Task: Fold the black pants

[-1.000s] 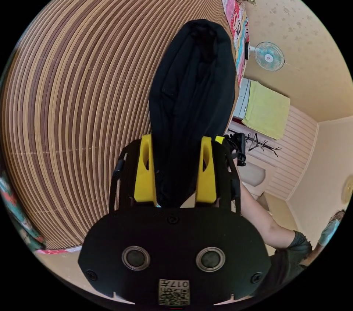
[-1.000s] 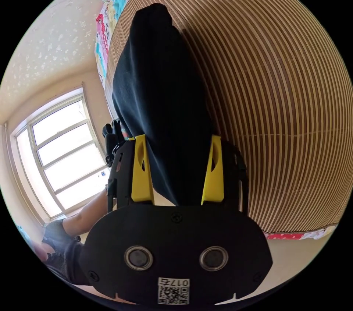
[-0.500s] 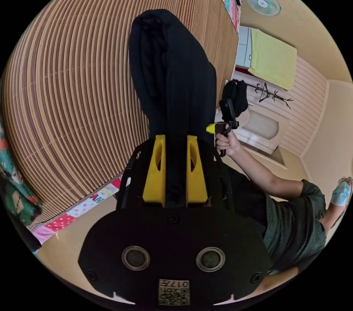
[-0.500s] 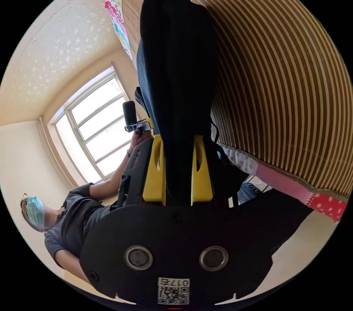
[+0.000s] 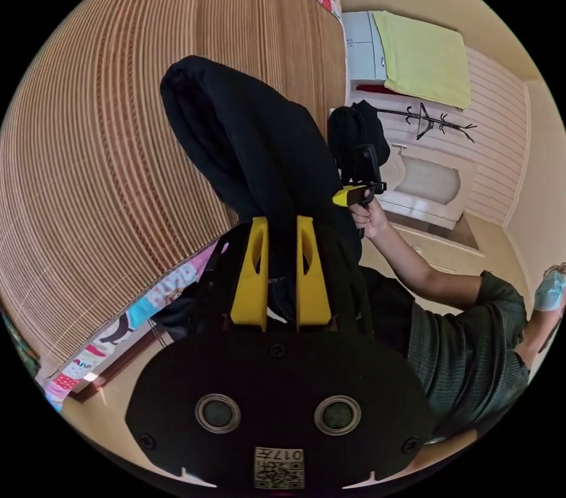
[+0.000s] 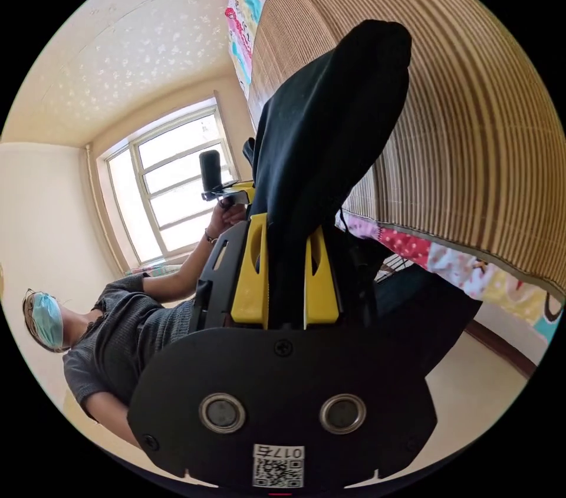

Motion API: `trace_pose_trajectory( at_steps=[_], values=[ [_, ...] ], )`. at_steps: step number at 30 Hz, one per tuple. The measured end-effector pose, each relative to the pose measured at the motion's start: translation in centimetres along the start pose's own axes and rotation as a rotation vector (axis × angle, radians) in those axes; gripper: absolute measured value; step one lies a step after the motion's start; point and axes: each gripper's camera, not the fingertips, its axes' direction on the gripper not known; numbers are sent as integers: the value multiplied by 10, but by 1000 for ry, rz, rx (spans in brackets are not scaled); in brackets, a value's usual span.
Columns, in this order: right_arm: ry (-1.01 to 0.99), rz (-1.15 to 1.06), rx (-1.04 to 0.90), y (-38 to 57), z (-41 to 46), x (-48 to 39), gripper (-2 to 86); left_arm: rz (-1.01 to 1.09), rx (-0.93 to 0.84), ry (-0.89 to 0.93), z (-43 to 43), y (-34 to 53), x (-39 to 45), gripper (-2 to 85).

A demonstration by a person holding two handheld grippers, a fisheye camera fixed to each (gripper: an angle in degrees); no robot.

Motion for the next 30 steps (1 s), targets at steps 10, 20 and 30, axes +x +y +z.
trace_pose_trajectory(
  at_steps=[10, 20, 30],
  values=[
    [222, -186, 281, 149, -208, -159, 83, 320, 2, 121, 138, -144, 204, 69],
    [839, 21, 588, 246, -320, -267, 80, 330, -158, 36, 347, -238, 333, 81],
    [1343, 451, 668, 211, -208, -166, 5, 195, -419, -354, 370, -197, 176, 47]
  ],
)
